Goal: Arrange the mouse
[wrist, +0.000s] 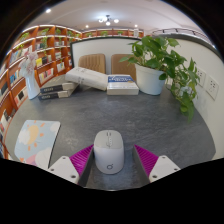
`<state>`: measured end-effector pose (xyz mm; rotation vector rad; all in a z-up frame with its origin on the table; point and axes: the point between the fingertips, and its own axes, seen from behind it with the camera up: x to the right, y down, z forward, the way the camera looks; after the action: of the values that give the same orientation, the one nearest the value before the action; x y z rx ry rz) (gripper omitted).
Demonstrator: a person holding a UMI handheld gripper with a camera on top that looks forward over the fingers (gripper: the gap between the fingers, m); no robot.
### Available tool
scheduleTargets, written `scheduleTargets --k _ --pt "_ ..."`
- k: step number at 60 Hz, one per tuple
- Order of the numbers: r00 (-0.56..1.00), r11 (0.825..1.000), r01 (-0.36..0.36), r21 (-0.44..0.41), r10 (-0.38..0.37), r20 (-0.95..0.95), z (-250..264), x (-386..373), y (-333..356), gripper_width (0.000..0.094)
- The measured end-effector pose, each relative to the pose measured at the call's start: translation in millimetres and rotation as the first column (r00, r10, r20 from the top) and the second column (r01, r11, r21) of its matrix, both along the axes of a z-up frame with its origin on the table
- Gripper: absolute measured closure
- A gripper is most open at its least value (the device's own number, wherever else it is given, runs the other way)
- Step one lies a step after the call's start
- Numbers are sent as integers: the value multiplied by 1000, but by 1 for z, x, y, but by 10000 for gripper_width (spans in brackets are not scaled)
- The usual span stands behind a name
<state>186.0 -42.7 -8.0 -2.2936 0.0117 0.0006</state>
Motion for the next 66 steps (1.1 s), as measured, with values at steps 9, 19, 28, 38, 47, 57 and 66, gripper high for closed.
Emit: scheduleTargets --k 9,19,28,38,47,57,66 --pt "999 999 36 -5 -36 2 0 3 15 409" --pt "999 998 53 -17 -53 2 1 1 18 504" --pt "992 990 123 -69 -124 -3 19 -5 17 562" --pt "988 983 144 115 -149 42 144 -42 43 561" --pt "989 961 80 263 -110 100 244 -106 65 561" --pt "994 952 -40 304 8 107 285 -202 70 562" --pt "994 974 -98 202 86 69 231 -262 54 563"
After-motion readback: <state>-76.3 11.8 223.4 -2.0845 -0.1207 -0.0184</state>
